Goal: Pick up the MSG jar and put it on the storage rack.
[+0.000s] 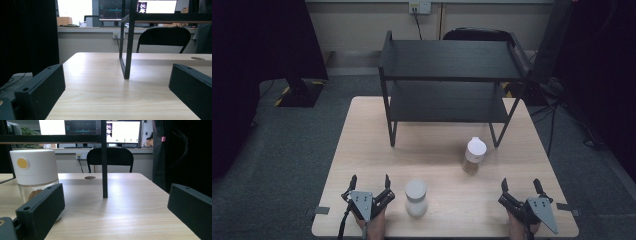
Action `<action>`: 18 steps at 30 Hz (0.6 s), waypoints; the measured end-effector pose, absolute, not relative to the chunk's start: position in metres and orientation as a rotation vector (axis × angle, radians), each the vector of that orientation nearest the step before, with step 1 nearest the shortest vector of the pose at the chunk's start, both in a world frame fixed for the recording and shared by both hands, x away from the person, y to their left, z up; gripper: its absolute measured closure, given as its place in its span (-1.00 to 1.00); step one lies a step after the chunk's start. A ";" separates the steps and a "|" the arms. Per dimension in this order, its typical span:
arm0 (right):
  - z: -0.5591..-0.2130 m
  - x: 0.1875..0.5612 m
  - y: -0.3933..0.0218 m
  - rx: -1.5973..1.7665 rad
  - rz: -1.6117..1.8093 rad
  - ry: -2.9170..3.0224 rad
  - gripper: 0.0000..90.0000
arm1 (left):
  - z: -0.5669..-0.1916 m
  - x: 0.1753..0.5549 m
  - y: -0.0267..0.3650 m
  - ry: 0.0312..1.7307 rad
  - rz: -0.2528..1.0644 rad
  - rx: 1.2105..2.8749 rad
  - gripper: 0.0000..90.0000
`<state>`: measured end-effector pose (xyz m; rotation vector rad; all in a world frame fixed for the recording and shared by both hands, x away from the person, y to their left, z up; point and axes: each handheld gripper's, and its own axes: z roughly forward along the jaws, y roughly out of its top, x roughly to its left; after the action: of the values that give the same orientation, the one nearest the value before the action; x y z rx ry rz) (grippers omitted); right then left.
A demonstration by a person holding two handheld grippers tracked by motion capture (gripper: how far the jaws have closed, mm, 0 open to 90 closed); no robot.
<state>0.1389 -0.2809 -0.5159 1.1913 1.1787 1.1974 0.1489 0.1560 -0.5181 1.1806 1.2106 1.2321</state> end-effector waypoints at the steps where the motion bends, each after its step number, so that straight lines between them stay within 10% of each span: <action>1: -0.516 0.139 -0.280 1.193 1.194 1.177 -1.00 | -0.518 0.149 0.156 1.211 1.232 1.180 -1.00; 18: -0.516 0.139 -0.278 1.199 1.184 1.167 -1.00 | -0.508 0.153 0.171 1.217 1.123 1.206 -1.00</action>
<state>0.1390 -0.2781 -0.5157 1.1990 1.1675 1.1844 0.1532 0.1713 -0.5081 1.2061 1.2172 1.1233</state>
